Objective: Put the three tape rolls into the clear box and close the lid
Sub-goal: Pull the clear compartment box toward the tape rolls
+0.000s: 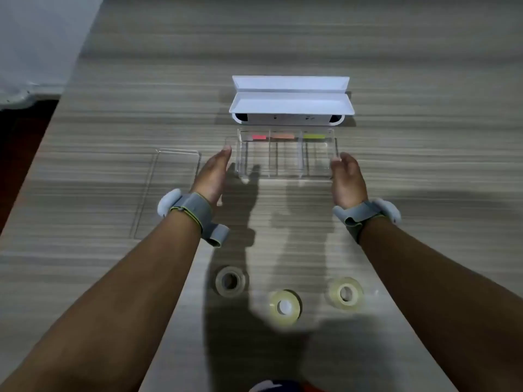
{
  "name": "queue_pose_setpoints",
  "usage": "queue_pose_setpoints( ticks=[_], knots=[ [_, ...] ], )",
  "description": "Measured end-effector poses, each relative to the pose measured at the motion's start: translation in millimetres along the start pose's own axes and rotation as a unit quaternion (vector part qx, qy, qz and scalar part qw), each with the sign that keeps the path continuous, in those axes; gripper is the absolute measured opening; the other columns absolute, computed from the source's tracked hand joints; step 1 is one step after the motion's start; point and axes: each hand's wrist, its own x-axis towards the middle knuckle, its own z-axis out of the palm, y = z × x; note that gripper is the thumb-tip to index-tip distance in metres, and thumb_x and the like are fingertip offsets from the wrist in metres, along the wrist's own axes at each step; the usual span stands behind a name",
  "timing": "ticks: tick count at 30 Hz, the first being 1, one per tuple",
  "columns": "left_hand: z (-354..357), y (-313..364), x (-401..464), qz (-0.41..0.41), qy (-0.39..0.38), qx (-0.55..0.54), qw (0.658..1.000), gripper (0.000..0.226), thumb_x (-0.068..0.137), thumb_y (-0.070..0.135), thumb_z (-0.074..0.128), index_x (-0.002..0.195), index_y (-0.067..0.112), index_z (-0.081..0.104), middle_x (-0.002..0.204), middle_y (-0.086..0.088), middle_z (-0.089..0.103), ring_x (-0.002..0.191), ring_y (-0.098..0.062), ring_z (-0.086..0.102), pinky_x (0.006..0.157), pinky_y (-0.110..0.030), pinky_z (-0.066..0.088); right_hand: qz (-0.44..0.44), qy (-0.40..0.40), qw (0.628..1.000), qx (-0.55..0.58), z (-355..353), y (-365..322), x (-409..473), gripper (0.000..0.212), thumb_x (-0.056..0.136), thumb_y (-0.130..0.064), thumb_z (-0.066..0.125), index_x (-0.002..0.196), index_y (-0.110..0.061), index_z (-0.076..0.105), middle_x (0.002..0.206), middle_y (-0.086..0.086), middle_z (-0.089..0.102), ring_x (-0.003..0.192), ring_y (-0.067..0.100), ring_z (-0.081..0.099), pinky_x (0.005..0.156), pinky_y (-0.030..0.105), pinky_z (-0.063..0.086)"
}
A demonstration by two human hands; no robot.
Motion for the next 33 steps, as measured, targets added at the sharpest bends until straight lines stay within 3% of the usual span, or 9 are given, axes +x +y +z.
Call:
queue_pose_setpoints(
  ticks=[5, 9, 13, 17, 19, 22, 26, 30, 33],
  knots=[
    [10.1, 14.6, 9.0, -0.001, -0.014, -0.006, 1.000, 0.071, 0.085, 0.065, 0.036, 0.141, 0.023, 0.040, 0.149, 0.001, 0.041, 0.128, -0.018, 0.045, 0.114, -0.044, 0.029, 0.008, -0.003, 1.000, -0.011, 4.8, -9.7, 15.0, 0.055, 0.096, -0.039, 0.040, 0.144, -0.016, 0.029, 0.153, 0.004, 0.033, 0.139, 0.019, 0.032, 0.096, 0.016, 0.021],
    [14.4, 23.1, 6.0, -0.020, -0.018, 0.022, 0.999, 0.079, 0.072, 0.074, 0.036, 0.124, 0.018, 0.055, 0.108, 0.003, 0.054, 0.104, -0.024, 0.049, 0.110, -0.051, 0.036, 0.022, -0.009, 1.000, 0.010, 7.1, -19.9, 16.2, 0.056, 0.094, -0.040, 0.041, 0.142, -0.013, 0.032, 0.151, 0.004, 0.035, 0.138, 0.021, 0.033, 0.104, 0.024, 0.024],
    [15.5, 22.5, -5.5, 0.006, -0.026, 0.016, 1.000, 0.065, 0.076, 0.065, 0.037, 0.124, 0.022, 0.051, 0.111, 0.000, 0.048, 0.105, -0.025, 0.047, 0.108, -0.051, 0.038, 0.011, 0.011, 1.000, 0.012, 5.0, -18.7, 4.6, 0.042, 0.093, -0.035, 0.045, 0.127, -0.011, 0.050, 0.114, 0.004, 0.055, 0.114, 0.021, 0.049, 0.087, 0.022, 0.029],
    [13.3, 17.8, -33.5, 0.021, -0.039, -0.003, 0.999, 0.032, 0.077, 0.063, 0.038, 0.084, 0.037, 0.055, 0.113, -0.002, 0.049, 0.106, -0.025, 0.051, 0.106, -0.054, 0.040, 0.005, 0.020, 0.999, 0.029, -3.8, -11.5, -18.1, 0.036, 0.092, -0.033, 0.048, 0.122, -0.012, 0.052, 0.105, -0.004, 0.051, 0.102, 0.014, 0.047, 0.086, 0.021, 0.029],
    [10.6, 12.3, -46.2, 0.015, -0.032, -0.008, 0.999, 0.031, 0.073, 0.067, 0.041, 0.078, 0.038, 0.052, 0.104, 0.002, 0.054, 0.105, -0.024, 0.053, 0.105, -0.052, 0.042, 0.003, 0.019, 0.999, 0.029, -8.2, -7.1, -31.2, 0.037, 0.092, -0.034, 0.048, 0.124, -0.014, 0.050, 0.107, -0.004, 0.051, 0.102, 0.013, 0.046, 0.087, 0.023, 0.030],
    [4.5, -4.7, -65.6, 0.023, -0.032, -0.037, 0.999, 0.035, 0.086, 0.058, 0.042, 0.100, 0.031, 0.059, 0.115, 0.003, 0.057, 0.115, -0.023, 0.054, 0.100, -0.043, 0.046, -0.013, 0.008, 0.999, 0.041, -16.5, -0.8, -57.4, 0.038, 0.093, -0.033, 0.047, 0.126, -0.013, 0.048, 0.109, -0.005, 0.051, 0.102, 0.011, 0.046, 0.088, 0.024, 0.030],
    [0.4, -22.0, -75.8, 0.018, -0.028, -0.047, 0.998, 0.053, 0.093, 0.052, 0.040, 0.134, 0.019, 0.047, 0.140, -0.002, 0.049, 0.127, -0.022, 0.048, 0.092, -0.034, 0.043, -0.015, -0.005, 0.999, 0.047, -21.0, 8.6, -72.2, 0.040, 0.094, -0.031, 0.045, 0.130, -0.012, 0.045, 0.114, -0.006, 0.049, 0.109, 0.010, 0.044, 0.092, 0.022, 0.029],
    [-4.0, -35.4, -96.1, 0.009, -0.033, -0.047, 0.998, 0.067, 0.082, 0.062, 0.043, 0.134, 0.020, 0.048, 0.137, 0.001, 0.052, 0.124, -0.020, 0.050, 0.091, -0.033, 0.043, -0.015, -0.010, 0.999, 0.048, -23.8, 21.4, -89.8, 0.044, 0.092, -0.035, 0.049, 0.128, -0.011, 0.047, 0.118, -0.001, 0.054, 0.112, 0.014, 0.048, 0.092, 0.024, 0.031],
    [-3.1, -42.1, -101.9, 0.003, -0.027, -0.040, 0.999, 0.045, 0.090, 0.056, 0.041, 0.119, 0.025, 0.054, 0.119, 0.006, 0.058, 0.113, -0.017, 0.055, 0.081, -0.028, 0.045, -0.006, -0.012, 0.999, 0.045, -22.7, 28.6, -98.4, 0.042, 0.093, -0.033, 0.048, 0.128, -0.011, 0.048, 0.117, 0.000, 0.055, 0.110, 0.014, 0.049, 0.090, 0.025, 0.032]
  ],
)
